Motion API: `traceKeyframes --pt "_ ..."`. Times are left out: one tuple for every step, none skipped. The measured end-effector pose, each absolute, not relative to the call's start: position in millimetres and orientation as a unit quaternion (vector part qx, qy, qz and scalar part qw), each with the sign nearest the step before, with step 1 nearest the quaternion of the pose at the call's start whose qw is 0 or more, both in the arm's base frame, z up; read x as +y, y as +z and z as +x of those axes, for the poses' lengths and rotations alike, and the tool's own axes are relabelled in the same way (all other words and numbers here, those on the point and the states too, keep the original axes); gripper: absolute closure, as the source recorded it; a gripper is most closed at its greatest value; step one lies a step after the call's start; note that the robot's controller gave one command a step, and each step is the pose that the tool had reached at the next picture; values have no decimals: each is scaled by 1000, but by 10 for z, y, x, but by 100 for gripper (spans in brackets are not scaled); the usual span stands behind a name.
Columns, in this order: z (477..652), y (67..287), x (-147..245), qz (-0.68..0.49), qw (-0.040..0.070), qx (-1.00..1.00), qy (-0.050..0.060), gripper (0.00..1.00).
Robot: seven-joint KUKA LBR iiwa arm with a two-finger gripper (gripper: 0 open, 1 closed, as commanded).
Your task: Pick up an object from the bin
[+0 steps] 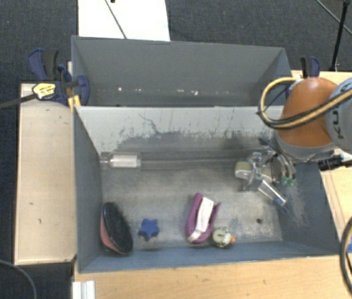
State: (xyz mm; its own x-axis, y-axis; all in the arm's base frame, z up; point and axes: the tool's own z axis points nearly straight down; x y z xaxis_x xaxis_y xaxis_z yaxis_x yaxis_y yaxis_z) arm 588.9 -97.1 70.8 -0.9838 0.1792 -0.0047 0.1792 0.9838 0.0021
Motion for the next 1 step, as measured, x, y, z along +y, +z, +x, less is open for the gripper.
traceKeyframes --pt "5554 2261 -997 103 5 995 0 100"
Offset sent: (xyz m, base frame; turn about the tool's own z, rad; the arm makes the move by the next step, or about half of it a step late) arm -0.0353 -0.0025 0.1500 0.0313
